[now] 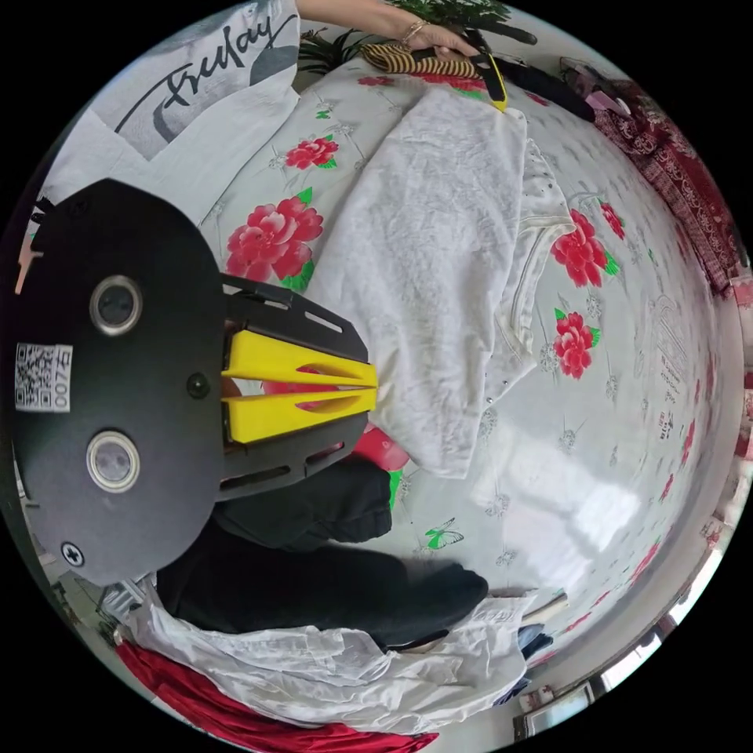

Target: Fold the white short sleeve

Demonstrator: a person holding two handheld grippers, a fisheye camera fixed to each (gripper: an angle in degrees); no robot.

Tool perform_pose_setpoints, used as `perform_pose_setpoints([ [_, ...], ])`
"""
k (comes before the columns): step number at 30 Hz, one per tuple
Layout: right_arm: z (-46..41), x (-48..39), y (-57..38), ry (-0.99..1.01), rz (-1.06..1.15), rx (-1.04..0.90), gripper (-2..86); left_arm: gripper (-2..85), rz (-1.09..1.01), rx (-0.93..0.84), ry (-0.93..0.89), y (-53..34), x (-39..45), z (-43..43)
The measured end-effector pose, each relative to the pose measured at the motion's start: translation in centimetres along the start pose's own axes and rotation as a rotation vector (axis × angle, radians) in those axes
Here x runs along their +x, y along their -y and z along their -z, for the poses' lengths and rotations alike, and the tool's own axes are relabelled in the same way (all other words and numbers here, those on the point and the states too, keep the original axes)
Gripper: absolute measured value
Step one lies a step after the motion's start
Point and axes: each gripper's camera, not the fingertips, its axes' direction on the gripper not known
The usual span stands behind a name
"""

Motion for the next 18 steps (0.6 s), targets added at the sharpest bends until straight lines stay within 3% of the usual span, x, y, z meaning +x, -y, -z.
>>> perform_pose_setpoints([
  [4, 1.3, 1.7, 0.0, 0.062, -0.03, 0.054, -0.2, -1.0, -0.013, 0.033, -0.028, -0.3, 0.2, 0.7],
  [11, 2.8, 3.0, 0.5, 0.002, -0.033, 0.151, 0.0, -1.0, 0.019, 0.093, -0.034, 0.3, -0.2, 0.2],
  [14, -0.4, 4.1, 1.1, -0.003, -0.077, 0.068, 0.4, -0.9, 0.037, 0.004, 0.023, 0.9, -1.2, -3.9],
  [15, -1.3, 4.5, 1.2, 0.0, -0.099, 0.034, 0.6, -0.9, 0.089, -0.098, 0.045, 1.0, -2.1, -6.4],
  [18, -2.3, 6.3, -0.6, 0.068, -0.206, 0.044, 2.4, -0.8, 0.177, -0.013, -0.065, 0.0, -3.7, -5.3],
])
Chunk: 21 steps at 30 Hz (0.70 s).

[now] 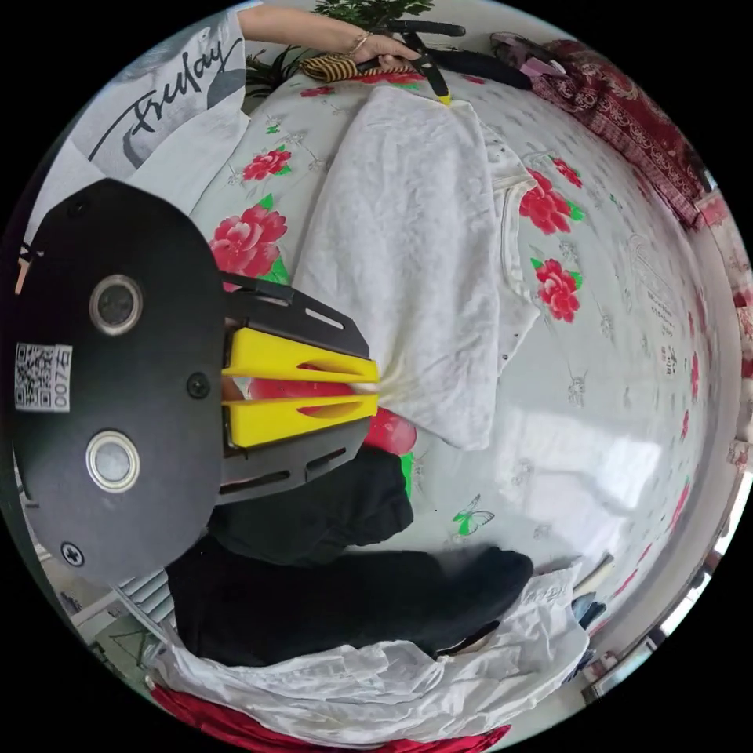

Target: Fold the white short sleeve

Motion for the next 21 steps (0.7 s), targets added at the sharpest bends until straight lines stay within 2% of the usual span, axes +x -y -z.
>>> perform_pose_setpoints([
  [2, 0.6, 2.2, -2.3, 0.132, -0.099, 0.052, 5.2, -0.7, 0.002, 0.015, -0.008, -0.7, -0.3, 1.0],
  [7, -2.0, 7.1, -7.2, 0.496, -0.349, 0.032, 8.6, 0.9, -0.033, 0.052, -0.034, -4.2, -0.7, 3.2],
  [12, -4.6, 8.7, -8.4, 0.63, -0.484, 0.035, 8.5, 2.3, 0.001, 0.066, -0.078, -7.1, -1.3, 4.5],
  [16, -4.3, 8.6, -5.6, 0.616, -0.439, 0.051, 5.6, 3.2, 0.012, 0.018, -0.099, -8.6, -2.1, 4.5],
  [18, -2.8, 7.5, -3.7, 0.576, -0.35, 0.077, 4.3, 3.7, 0.022, 0.013, -0.113, -9.2, -2.6, 4.8],
  [21, 2.0, 2.6, -0.2, 0.535, -0.099, 0.189, 2.7, 4.7, 0.032, 0.03, -0.133, -10.3, -3.5, 5.8],
])
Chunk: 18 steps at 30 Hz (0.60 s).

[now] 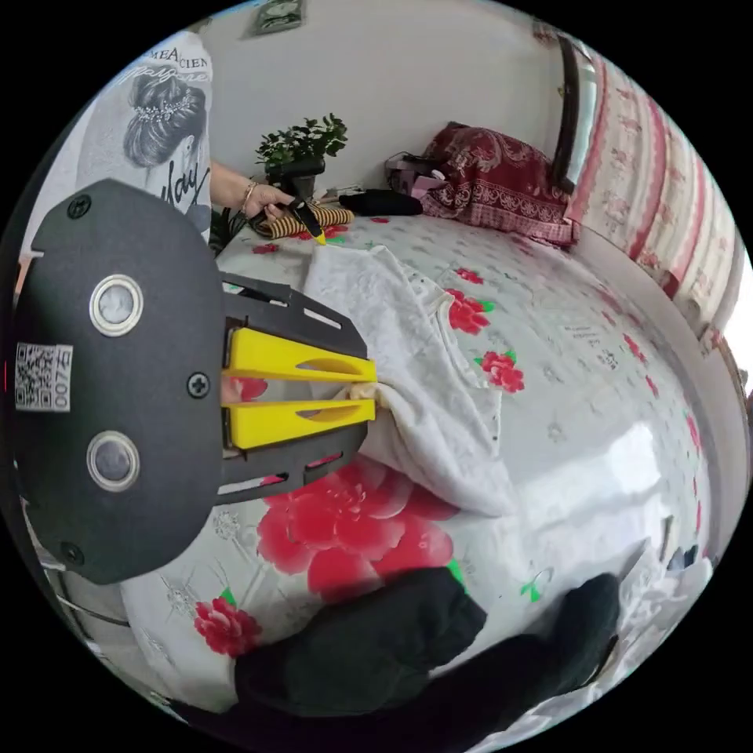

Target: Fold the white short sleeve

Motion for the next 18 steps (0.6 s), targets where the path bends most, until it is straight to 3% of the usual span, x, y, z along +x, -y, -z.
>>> perform_pose_setpoints([
  [5, -4.4, -17.3, 1.3, -0.016, 0.613, -0.096, 1.7, 6.3, 0.009, 0.017, -0.027, -1.7, -1.6, 1.5],
  [8, -10.5, -22.2, -0.7, 0.033, 0.741, -0.18, 2.2, 7.1, 0.034, 0.027, -0.05, -2.6, -2.9, 1.9],
  [12, -18.7, -22.2, -2.3, -0.013, 0.693, -0.444, 3.6, 8.4, 0.068, 0.035, -0.077, -3.3, -4.3, 1.8],
  [18, -14.8, -14.5, 0.9, -0.011, 0.471, -0.3, 5.9, 12.6, 0.03, 0.0, -0.136, -1.7, -4.6, 0.4],
])
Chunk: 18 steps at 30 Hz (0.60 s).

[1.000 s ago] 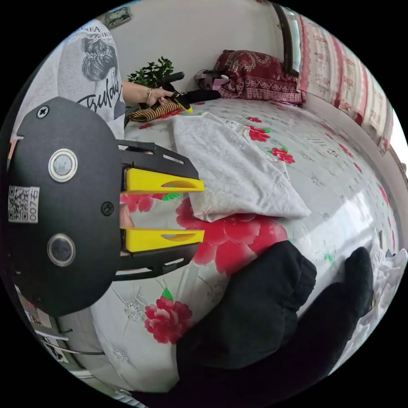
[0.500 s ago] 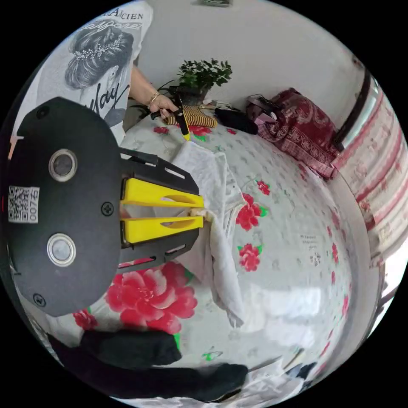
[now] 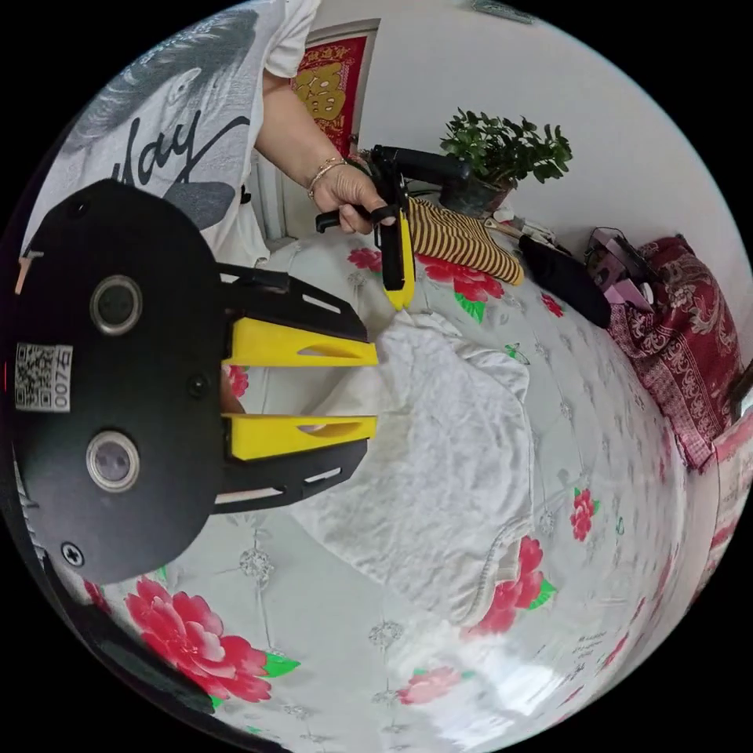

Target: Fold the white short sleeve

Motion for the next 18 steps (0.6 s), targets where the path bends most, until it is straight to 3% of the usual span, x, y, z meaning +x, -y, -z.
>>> perform_pose_setpoints([
  [3, 2.2, 5.6, -0.6, 0.004, -0.188, 0.032, 6.9, 13.7, -0.015, -0.018, -0.044, 1.8, 0.0, -0.9],
  [9, -0.4, 12.0, -1.6, 0.219, -0.43, -0.062, 7.9, 13.6, -0.03, -0.064, -0.1, 5.5, -0.1, -1.7],
  [14, -0.9, 13.0, -0.5, 0.307, -0.437, -0.055, 4.9, 9.3, -0.004, -0.149, -0.194, 7.9, -0.9, -2.9],
  [18, 0.5, 11.6, 0.6, 0.318, -0.376, -0.043, 2.8, 5.6, 0.062, -0.096, -0.302, 8.2, -2.0, -2.2],
])
